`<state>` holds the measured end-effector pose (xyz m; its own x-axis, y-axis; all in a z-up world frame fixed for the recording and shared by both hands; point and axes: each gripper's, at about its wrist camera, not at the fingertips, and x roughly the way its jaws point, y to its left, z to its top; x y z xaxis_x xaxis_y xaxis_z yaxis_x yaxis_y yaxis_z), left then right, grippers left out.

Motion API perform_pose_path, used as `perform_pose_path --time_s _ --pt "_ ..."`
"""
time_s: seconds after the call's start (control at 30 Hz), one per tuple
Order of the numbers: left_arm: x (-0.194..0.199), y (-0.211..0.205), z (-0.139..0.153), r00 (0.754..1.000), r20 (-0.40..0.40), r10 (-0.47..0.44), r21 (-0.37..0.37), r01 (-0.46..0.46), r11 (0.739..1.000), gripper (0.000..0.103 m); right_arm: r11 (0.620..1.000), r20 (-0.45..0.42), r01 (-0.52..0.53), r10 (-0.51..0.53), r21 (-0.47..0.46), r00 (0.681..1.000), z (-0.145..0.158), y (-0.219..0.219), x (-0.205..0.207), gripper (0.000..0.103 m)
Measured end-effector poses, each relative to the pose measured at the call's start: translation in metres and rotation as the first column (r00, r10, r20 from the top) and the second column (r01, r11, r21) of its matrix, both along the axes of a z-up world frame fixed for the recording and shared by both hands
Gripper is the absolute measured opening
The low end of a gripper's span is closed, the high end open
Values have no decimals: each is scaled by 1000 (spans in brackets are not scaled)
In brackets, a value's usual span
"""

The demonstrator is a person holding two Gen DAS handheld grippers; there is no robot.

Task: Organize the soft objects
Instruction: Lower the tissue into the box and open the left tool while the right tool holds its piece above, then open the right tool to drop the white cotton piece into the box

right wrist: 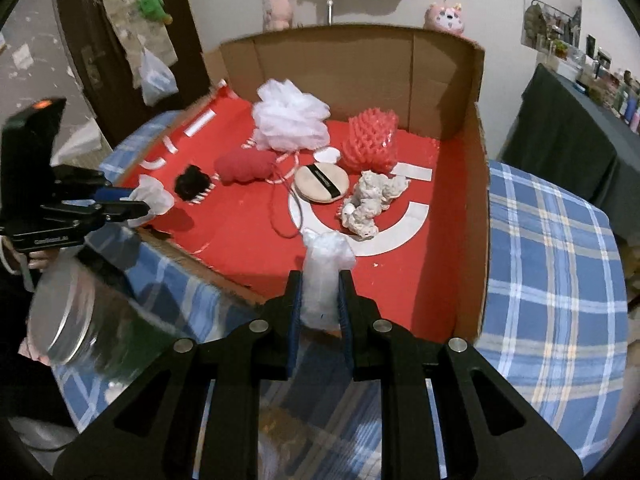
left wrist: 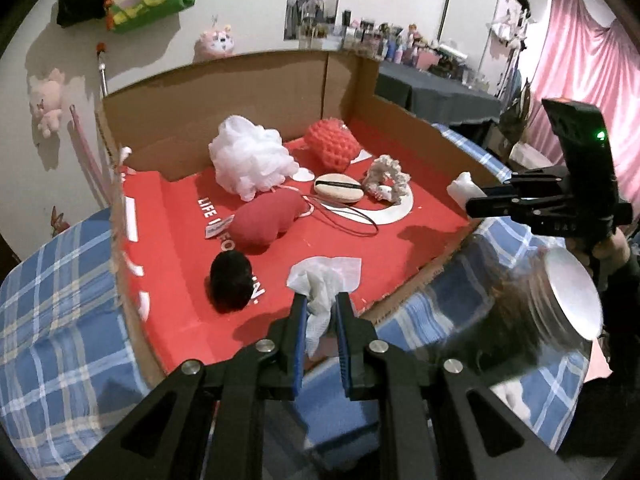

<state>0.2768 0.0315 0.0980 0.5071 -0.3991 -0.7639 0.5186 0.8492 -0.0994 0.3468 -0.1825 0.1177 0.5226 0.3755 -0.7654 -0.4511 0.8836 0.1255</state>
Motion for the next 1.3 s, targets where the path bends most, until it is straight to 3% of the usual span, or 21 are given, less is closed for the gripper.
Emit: perform_pose_path --time_s 0.3,0.83,1.17,1.3 --pt "32 -19 -18 994 -110 22 59 -16 998 15 992 -100 13 -26 -128 995 -14 20 35 17" --pt "50 -25 -31 986 -155 56 145 -33 989 15 955 -144 20 -65 -296 987 -30 30 54 17" --pt "50 -22 -31 986 -155 56 135 -35 990 39 952 -160 3 -55 -305 986 -37 31 56 20" --pt "46 -22 -27 989 -140 52 126 -34 991 49 953 -164 3 -54 -301 985 -38 31 58 26"
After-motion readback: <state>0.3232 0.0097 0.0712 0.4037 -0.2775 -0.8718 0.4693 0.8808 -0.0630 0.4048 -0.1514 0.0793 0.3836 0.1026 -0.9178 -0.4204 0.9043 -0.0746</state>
